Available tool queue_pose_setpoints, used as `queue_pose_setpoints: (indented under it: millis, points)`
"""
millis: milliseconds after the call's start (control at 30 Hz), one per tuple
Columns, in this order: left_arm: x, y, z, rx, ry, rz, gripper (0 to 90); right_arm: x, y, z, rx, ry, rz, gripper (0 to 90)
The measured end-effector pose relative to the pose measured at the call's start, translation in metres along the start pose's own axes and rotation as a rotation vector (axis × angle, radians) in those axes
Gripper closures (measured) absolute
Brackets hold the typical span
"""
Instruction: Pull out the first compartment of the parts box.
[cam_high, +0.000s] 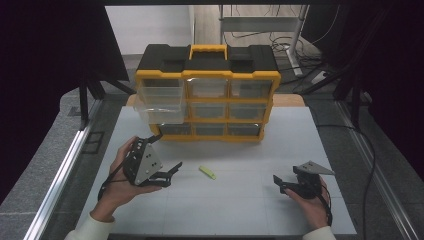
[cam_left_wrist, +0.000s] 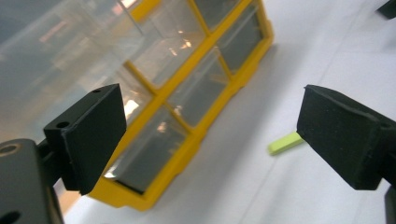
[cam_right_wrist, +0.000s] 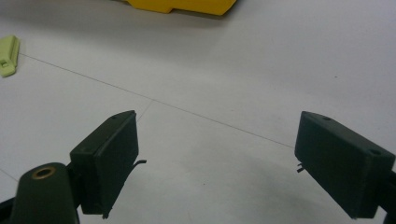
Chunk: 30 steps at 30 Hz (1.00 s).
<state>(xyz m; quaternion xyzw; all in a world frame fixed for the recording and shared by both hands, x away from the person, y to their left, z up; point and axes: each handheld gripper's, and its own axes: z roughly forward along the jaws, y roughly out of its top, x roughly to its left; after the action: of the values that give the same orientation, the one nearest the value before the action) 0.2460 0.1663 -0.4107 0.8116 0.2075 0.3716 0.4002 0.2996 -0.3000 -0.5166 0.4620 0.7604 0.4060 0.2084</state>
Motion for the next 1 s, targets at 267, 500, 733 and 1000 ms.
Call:
queue_pose_setpoints:
  millis: [267,500,733,1000]
  points:
    - [-0.001,-0.005,-0.001,-0.013,-0.067,-0.054,10.2,0.001,0.000,-0.001,-0.001,-0.015,0.003,13.7]
    - [0.004,-0.009,0.000,0.001,-0.126,-0.153,11.2,0.000,0.000,0.001,0.006,-0.017,0.001,13.6]
    - [0.004,-0.017,0.007,0.033,-0.179,-0.215,11.3,0.000,-0.001,0.000,0.008,-0.016,0.003,13.6]
    - [0.006,-0.025,0.012,0.048,-0.210,-0.255,10.9,0.001,-0.001,0.001,0.008,-0.006,-0.005,13.6]
